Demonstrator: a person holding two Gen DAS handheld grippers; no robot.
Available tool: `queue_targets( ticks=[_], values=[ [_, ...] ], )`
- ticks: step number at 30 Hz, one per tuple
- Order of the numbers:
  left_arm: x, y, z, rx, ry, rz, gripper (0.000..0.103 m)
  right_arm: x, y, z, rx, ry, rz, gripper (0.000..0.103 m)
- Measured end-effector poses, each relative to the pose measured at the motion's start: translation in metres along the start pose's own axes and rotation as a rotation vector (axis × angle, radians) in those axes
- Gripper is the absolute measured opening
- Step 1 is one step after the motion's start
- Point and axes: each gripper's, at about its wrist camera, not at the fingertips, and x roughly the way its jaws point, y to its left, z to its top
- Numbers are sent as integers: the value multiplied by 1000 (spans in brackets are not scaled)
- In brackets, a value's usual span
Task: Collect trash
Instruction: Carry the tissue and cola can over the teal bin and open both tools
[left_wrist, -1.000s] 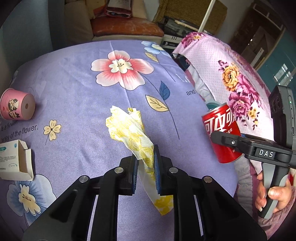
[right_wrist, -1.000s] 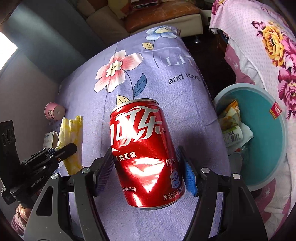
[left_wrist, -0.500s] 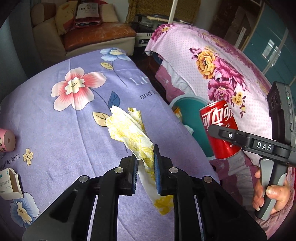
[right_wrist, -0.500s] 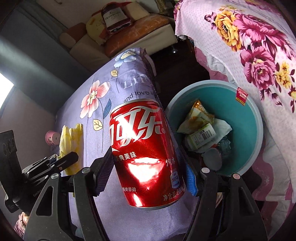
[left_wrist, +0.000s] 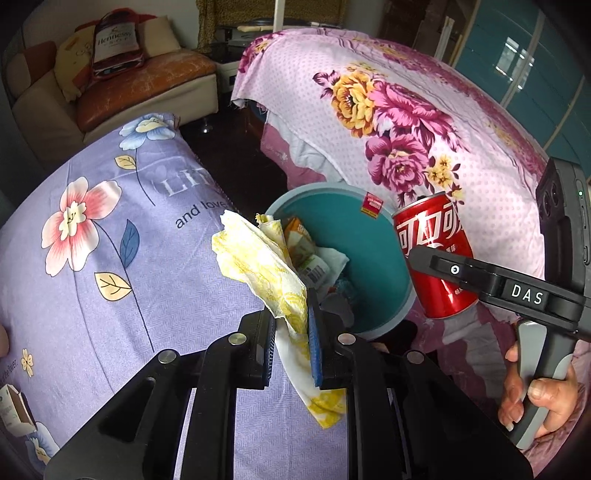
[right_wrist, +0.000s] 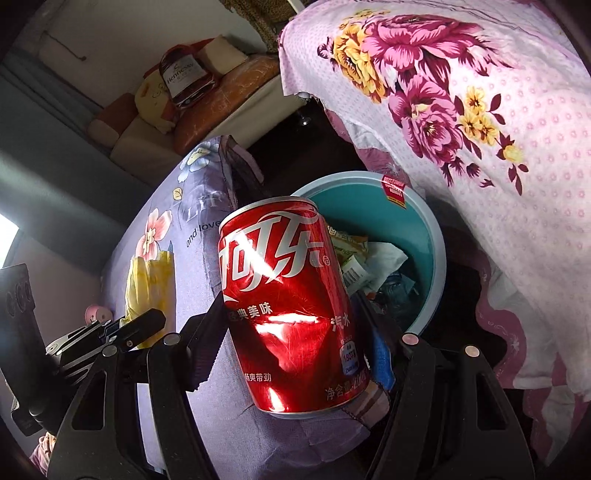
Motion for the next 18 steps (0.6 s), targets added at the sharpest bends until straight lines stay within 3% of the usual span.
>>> queue_targets(
  ticks=[15,18],
  values=[
    [35,-17,26,14,32,-27,17,-2,-31,8,63,-14,-44,64],
    [41,-18,28,6,37,-32,27,1,-33,9,64,-9,-54,64]
  ],
)
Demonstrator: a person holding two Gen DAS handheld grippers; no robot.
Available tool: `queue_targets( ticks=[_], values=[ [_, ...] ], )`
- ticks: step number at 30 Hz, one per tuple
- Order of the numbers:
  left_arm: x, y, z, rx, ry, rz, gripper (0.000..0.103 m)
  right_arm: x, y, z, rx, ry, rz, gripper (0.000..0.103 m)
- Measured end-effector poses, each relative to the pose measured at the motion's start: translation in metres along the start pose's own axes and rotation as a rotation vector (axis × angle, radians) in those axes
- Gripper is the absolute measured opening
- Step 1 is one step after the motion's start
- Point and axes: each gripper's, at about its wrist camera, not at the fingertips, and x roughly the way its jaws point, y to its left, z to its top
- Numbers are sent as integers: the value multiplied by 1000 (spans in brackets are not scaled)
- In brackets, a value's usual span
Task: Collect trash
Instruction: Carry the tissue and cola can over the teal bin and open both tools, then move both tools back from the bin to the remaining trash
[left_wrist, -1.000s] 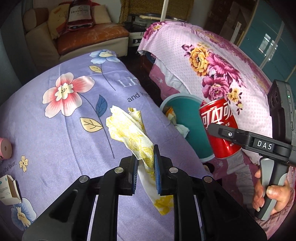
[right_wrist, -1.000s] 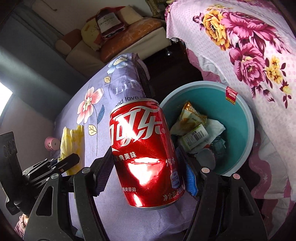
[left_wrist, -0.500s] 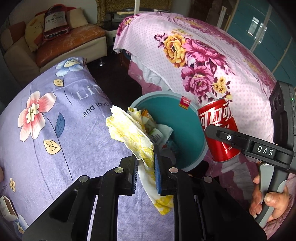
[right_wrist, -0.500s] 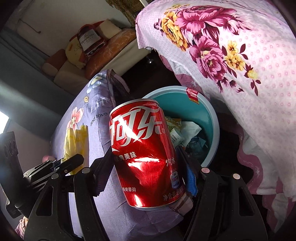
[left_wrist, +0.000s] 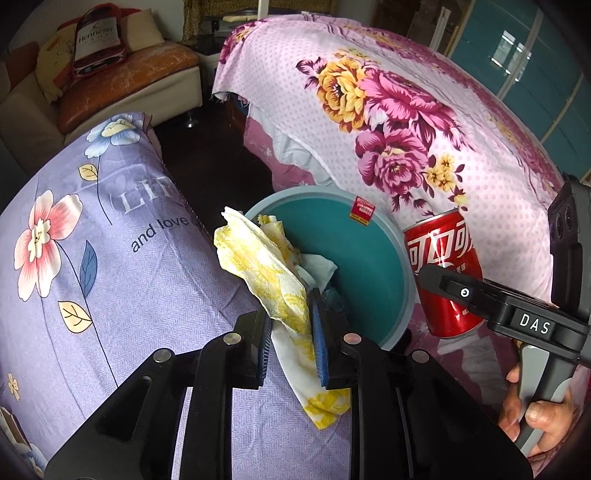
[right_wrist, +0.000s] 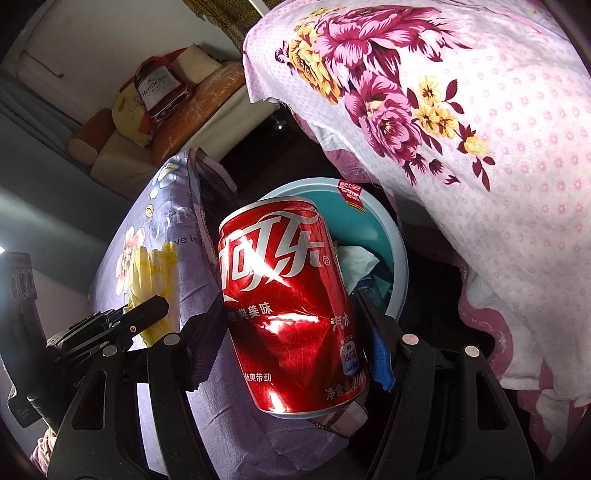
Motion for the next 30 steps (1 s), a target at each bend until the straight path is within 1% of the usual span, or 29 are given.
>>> queue_targets(
  ticks=[1,2,3,4,5,8,11,18,21,25,30],
  values=[
    [1,0,1,-6,0,-4,39,1,0,0,1,1,-3,64],
    [2,1,2,-11,-3,-6,52,2,0,1,3,2,-5,64],
    [1,2,2,-14,-9,-5,58,3,0,1,4,4,-7,64],
    [0,4,2,-18,-17,-3,68,4,0,1,4,6,-9,64],
    [-1,5,1,-21,-24,2,74,5,1,2,3,8,-11,64],
    [-3,12,0,-33,-29,4,82,9,4,3,-2,16,-17,64],
    [-4,19,-6,-41,-19,10,88,12,8,2,-13,24,-27,64],
    [-3,33,-26,-28,15,27,90,23,15,1,-44,68,-81,64],
    [-6,40,-33,-32,22,21,91,27,17,-1,-45,87,-90,65],
    [-12,50,-41,-37,20,21,92,32,26,-6,-58,106,-104,73],
    [-21,65,-52,-61,11,29,92,35,40,-9,-72,115,-110,75]
  ],
)
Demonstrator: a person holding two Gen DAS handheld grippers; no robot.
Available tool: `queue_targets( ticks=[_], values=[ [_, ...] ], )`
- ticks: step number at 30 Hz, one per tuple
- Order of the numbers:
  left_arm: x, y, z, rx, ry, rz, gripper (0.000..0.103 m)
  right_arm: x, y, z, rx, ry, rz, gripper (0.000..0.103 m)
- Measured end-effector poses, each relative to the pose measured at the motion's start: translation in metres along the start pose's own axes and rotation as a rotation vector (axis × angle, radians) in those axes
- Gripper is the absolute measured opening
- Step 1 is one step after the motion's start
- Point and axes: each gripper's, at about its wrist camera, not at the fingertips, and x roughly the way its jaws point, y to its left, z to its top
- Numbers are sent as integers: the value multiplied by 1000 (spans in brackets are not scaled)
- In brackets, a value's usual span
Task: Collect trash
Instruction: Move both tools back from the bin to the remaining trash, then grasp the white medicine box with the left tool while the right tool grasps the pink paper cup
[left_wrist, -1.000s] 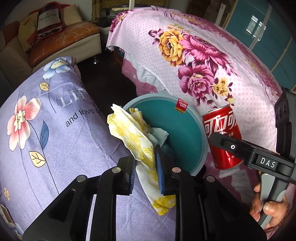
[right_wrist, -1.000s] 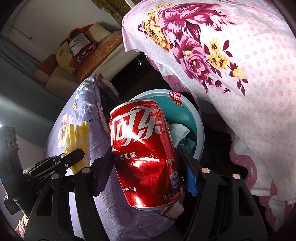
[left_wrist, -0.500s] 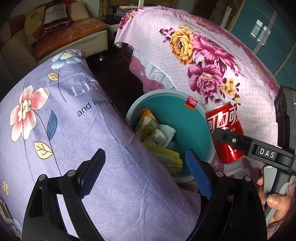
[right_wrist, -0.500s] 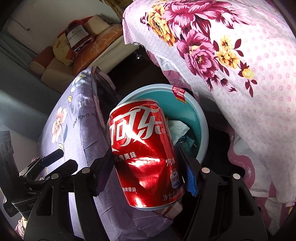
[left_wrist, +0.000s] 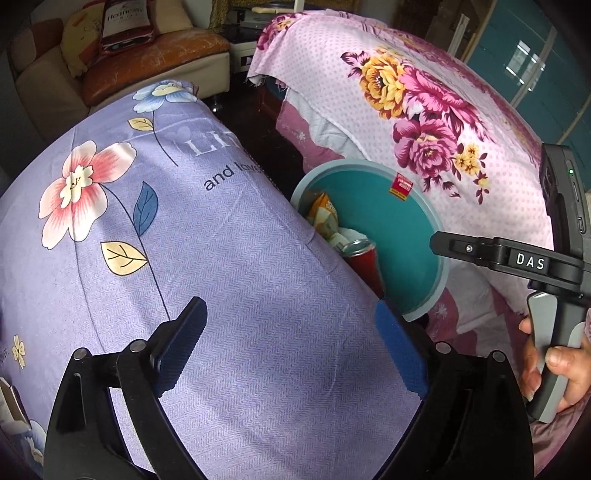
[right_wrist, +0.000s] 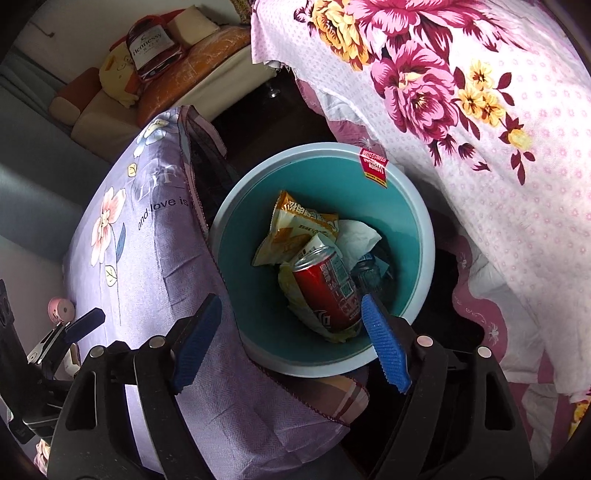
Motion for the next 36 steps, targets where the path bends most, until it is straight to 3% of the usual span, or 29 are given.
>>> queue_targets(
  ticks=[9,20,28,36],
  values=[
    [-22,42,-21,-82,-25,0,93,3,41,-7,-63,32,-15,77],
    [-58,112,-60,-197,-65,18,94,13,118,-22,-204,75,-27,81],
    [-96,198,-120,-375,-89,61,96,36,209,-42,-408,140,-35,81],
    [-135,284,-196,-567,-108,144,96,66,328,-74,-734,226,-56,81]
  ],
)
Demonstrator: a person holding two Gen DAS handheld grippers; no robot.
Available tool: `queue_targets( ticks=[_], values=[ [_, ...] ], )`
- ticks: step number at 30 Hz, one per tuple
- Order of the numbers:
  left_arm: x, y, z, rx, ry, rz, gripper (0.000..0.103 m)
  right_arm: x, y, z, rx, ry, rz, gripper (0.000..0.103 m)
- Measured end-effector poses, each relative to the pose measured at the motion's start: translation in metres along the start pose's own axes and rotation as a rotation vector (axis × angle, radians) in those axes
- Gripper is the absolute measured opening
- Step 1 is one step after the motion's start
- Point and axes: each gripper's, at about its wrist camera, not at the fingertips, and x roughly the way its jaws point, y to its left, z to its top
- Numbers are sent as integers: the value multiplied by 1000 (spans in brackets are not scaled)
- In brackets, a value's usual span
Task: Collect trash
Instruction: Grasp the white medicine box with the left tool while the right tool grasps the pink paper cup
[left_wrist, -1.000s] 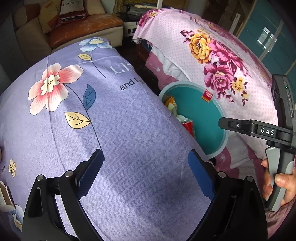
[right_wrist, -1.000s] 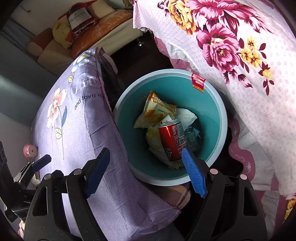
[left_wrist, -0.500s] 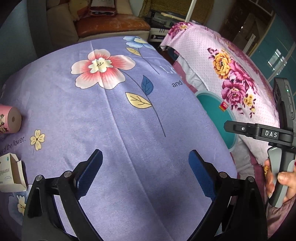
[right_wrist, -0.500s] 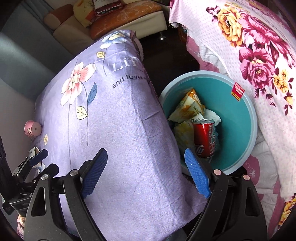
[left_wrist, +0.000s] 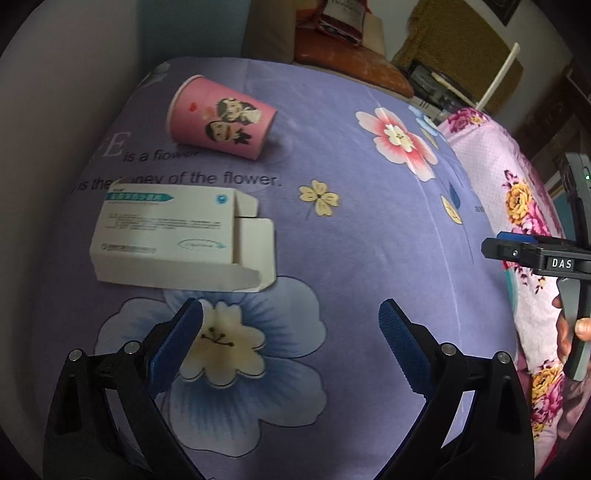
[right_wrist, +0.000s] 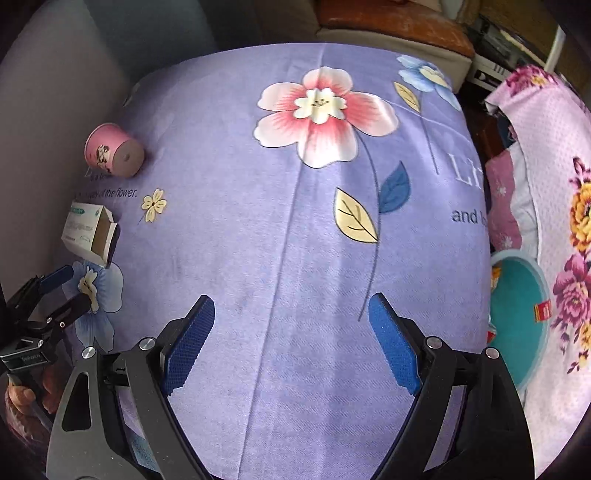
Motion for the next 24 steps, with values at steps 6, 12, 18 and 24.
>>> queue_targets(
  ticks=[6,12,18,24],
  values=[
    [-9,59,-6,-73,0,56,96,11,84,51,-243,36,-12,81],
    [-8,85,-11,-83,15,78,96,27,157,97,-434,67,4,81],
    [0,108,-2,-102,27,110,96,48,203,131,-517,112,52,81],
    [2,123,11,-127,4,141,96,77,231,158,-587,153,35,81]
  ],
)
